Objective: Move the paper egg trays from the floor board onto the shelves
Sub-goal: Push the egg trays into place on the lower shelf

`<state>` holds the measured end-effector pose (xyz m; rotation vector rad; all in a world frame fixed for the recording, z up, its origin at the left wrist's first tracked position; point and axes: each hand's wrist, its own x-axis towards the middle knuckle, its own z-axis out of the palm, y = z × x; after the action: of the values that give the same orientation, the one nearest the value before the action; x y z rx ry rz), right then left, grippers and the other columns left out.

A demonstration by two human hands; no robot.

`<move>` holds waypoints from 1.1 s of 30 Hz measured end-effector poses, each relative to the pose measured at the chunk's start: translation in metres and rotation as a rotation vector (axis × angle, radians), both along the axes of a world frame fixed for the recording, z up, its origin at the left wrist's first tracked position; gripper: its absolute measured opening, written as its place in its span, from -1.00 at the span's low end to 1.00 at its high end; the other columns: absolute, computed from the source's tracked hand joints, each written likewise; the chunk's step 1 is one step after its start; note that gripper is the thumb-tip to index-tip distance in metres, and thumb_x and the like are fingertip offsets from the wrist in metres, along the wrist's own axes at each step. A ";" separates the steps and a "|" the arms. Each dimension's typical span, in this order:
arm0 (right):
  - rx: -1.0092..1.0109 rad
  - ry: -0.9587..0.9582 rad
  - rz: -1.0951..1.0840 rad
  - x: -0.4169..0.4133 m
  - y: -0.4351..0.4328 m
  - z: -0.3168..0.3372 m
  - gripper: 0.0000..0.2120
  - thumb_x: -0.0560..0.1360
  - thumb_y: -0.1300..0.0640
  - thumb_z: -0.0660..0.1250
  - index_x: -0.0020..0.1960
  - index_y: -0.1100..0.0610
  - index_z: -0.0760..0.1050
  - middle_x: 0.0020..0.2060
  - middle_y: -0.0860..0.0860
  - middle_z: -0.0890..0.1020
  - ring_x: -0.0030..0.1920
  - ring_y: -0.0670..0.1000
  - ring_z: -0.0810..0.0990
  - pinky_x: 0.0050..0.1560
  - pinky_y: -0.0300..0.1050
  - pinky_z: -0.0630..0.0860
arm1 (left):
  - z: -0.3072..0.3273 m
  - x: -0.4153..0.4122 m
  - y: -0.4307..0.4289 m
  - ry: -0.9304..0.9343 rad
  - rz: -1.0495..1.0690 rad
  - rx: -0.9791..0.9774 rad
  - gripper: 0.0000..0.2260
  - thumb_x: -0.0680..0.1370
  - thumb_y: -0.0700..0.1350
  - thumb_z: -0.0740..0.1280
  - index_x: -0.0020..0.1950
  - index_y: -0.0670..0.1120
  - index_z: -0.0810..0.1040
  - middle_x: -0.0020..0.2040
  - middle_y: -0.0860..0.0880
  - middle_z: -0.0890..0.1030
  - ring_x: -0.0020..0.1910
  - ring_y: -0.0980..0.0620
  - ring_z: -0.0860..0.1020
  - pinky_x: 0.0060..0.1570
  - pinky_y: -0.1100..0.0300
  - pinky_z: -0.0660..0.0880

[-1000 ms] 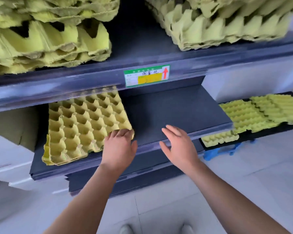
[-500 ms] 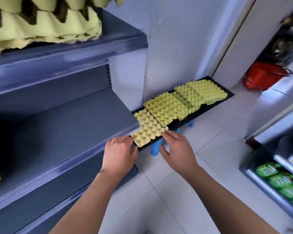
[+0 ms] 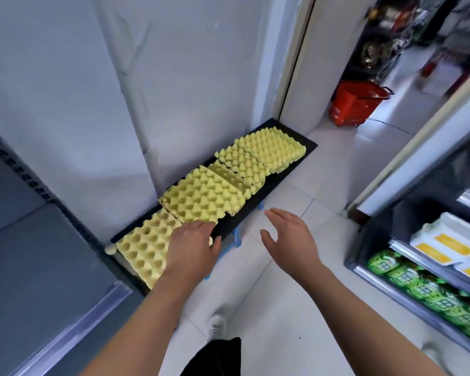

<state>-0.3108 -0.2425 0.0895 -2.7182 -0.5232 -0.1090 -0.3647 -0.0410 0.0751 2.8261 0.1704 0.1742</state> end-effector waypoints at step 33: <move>-0.089 0.321 0.067 0.612 -0.155 -0.121 -0.55 0.55 0.03 0.24 0.41 0.16 0.36 0.35 0.09 0.45 0.38 0.07 0.35 0.41 -0.05 0.22 | -0.101 0.589 -0.161 0.401 0.236 -0.241 -0.55 0.59 0.03 0.22 0.46 -0.02 0.30 0.31 -0.02 0.46 0.28 -0.06 0.42 0.15 0.04 0.44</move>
<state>0.3014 -0.3979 -0.0317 -2.7236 -0.5320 0.3700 0.2241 -0.2015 -0.0259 2.5609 0.5718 -0.3443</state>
